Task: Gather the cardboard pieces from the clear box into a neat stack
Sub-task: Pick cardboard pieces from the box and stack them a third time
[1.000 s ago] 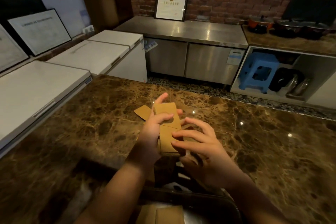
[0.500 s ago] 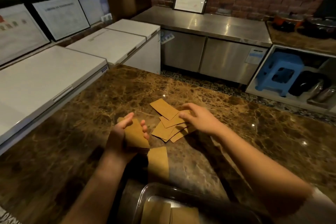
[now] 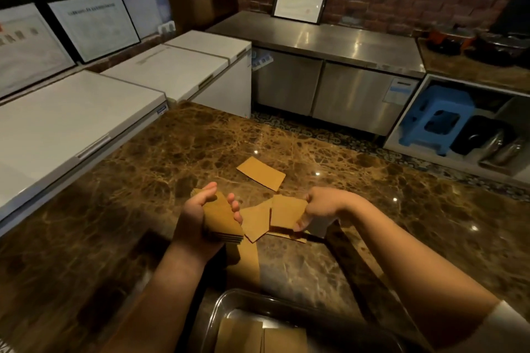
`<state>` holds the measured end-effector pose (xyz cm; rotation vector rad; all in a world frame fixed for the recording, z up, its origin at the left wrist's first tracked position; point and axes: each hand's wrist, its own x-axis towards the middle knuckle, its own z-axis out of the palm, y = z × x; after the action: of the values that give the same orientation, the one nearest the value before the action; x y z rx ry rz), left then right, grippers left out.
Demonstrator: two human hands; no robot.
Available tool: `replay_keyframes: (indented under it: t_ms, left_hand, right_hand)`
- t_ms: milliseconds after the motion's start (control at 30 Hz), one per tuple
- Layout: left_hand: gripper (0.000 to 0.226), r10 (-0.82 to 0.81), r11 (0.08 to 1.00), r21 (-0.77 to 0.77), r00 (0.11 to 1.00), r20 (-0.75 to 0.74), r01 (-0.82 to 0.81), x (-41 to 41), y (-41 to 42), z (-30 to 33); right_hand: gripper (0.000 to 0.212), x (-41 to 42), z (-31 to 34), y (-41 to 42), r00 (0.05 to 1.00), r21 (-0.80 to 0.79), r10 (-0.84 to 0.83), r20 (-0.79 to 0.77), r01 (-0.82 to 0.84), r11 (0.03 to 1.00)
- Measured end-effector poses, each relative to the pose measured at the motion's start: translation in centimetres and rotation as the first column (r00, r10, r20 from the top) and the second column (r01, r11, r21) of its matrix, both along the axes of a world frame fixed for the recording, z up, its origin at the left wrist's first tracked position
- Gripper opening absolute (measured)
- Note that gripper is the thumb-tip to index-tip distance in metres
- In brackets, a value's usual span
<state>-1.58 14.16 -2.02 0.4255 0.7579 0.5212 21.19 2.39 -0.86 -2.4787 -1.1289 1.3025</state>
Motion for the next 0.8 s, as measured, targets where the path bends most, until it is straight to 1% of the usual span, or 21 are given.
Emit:
replay_keyframes:
  t_ms: [67, 100, 133, 167, 200, 233, 267, 300, 333, 367, 400, 433, 500, 567, 667, 700, 767, 800]
  left_hand:
    - [0.047, 0.018, 0.999, 0.029, 1.000, 0.002, -0.018, 0.5, -0.4, 0.1]
    - [0.047, 0.019, 0.999, 0.039, 1.000, 0.006, -0.019, 0.9, -0.7, 0.3]
    - [0.048, 0.025, 0.999, 0.041, 1.000, 0.007, -0.025, 1.0, -0.9, 0.5]
    - [0.051, 0.035, 0.999, 0.036, 0.999, 0.010, -0.035, 1.1, -0.9, 0.8]
    - [0.054, 0.050, 0.998, 0.026, 0.999, 0.016, -0.050, 1.1, -0.8, 1.0]
    - [0.056, 0.068, 0.997, 0.022, 0.998, 0.020, -0.068, 1.0, -0.6, 1.2]
    - [0.057, 0.094, 0.995, 0.025, 0.995, 0.021, -0.094, 0.7, -0.3, 1.4]
    - [0.056, 0.118, 0.992, 0.030, 0.993, 0.029, -0.119, 0.3, 0.0, 1.5]
    - [0.053, 0.139, 0.989, 0.039, 0.989, 0.048, -0.141, -0.2, 0.2, 1.6]
    - [0.047, 0.159, 0.985, 0.048, 0.985, 0.070, -0.163, -0.7, 0.4, 1.8]
    - [0.041, 0.179, 0.981, 0.057, 0.980, 0.083, -0.184, -1.1, 0.6, 1.9]
    - [0.038, 0.197, 0.977, 0.065, 0.976, 0.091, -0.203, -1.6, 0.8, 2.1]
    - [0.039, 0.213, 0.972, 0.080, 0.972, 0.097, -0.221, -2.0, 0.9, 2.4]
    - [0.042, 0.215, 0.971, 0.090, 0.972, 0.092, -0.223, -1.9, 0.9, 2.6]
    - [0.055, 0.164, 0.984, 0.065, 0.985, 0.059, -0.168, -1.4, 0.2, 2.6]
    - [0.056, 0.149, 0.987, 0.054, 0.987, 0.055, -0.152, -1.1, -0.1, 2.5]
    - [0.052, 0.133, 0.990, 0.037, 0.990, 0.053, -0.135, -0.7, -0.5, 2.4]
    - [0.046, 0.131, 0.990, 0.044, 0.990, 0.060, -0.134, -0.5, -0.6, 2.5]
  right_hand:
    - [0.023, 0.1, 0.7, -2.2, 0.989, 0.061, -0.059, -0.139, 0.068, 0.996]
    - [0.020, 0.0, 1.1, -3.0, 0.984, 0.119, -0.055, -0.168, 0.076, 0.990]
    - [0.022, -0.3, 1.2, -3.3, 0.990, 0.177, -0.014, -0.138, 0.038, 0.984]
    - [0.025, -0.8, 1.2, -3.2, 0.997, 0.211, 0.052, -0.049, -0.041, 0.977]
    - [0.029, -1.4, 1.0, -2.7, 0.987, 0.204, 0.137, 0.082, -0.151, 0.967]
    - [0.034, -2.2, 0.6, -2.0, 0.945, 0.164, 0.237, 0.226, -0.277, 0.947]
    - [0.041, -2.9, 0.1, -1.1, 0.872, 0.106, 0.343, 0.349, -0.401, 0.910]
    - [0.046, -3.6, -0.6, -0.3, 0.797, 0.061, 0.425, 0.429, -0.494, 0.867]
    - [0.049, -4.1, -1.1, 0.4, 0.742, 0.036, 0.475, 0.473, -0.555, 0.831]
    - [0.049, -4.6, -1.5, 1.1, 0.714, 0.032, 0.500, 0.490, -0.587, 0.809]
    - [0.049, -4.8, -1.7, 1.5, 0.720, 0.047, 0.499, 0.482, -0.591, 0.806]
    - [0.050, -5.0, -1.7, 2.0, 0.744, 0.079, 0.482, 0.462, -0.576, 0.814]
    - [0.054, -4.8, -1.7, 2.0, 0.790, 0.135, 0.419, 0.448, -0.523, 0.842]
    - [0.064, -4.5, -1.8, 1.7, 0.806, 0.140, 0.381, 0.453, -0.486, 0.863]
    - [0.097, -4.1, -2.2, 1.3, 0.825, 0.050, 0.391, 0.409, -0.448, 0.893]
    - [0.105, -4.2, -2.2, 1.4, 0.830, 0.009, 0.393, 0.397, -0.432, 0.902]
    - [0.110, -4.3, -2.1, 1.8, 0.841, -0.045, 0.390, 0.376, -0.404, 0.914]
    - [0.108, -4.4, -2.1, 1.9, 0.856, -0.027, 0.369, 0.362, -0.386, 0.922]
